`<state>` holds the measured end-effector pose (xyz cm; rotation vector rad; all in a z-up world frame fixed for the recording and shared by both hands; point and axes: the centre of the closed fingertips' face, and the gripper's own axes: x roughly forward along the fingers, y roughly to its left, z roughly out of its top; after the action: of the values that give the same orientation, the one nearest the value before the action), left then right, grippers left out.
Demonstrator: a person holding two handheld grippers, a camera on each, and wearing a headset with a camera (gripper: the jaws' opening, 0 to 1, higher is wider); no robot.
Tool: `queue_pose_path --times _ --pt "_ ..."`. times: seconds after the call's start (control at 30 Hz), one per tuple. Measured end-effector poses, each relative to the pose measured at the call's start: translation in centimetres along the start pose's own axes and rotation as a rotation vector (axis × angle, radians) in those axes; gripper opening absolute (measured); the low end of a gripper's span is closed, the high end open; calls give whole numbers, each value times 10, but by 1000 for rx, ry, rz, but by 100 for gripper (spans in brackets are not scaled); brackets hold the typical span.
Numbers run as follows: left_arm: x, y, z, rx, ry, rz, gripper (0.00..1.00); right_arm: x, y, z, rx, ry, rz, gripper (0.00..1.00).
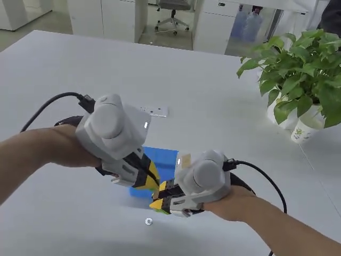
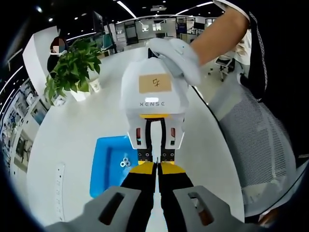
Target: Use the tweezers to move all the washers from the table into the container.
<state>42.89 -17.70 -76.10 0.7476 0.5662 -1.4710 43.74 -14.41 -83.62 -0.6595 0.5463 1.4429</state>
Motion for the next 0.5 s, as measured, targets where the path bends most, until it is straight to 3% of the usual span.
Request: queue_pose_path --times 0.5 --pt "10 -9 -15 -11 5 -22 5 15 11 -8 23 -9 12 13"
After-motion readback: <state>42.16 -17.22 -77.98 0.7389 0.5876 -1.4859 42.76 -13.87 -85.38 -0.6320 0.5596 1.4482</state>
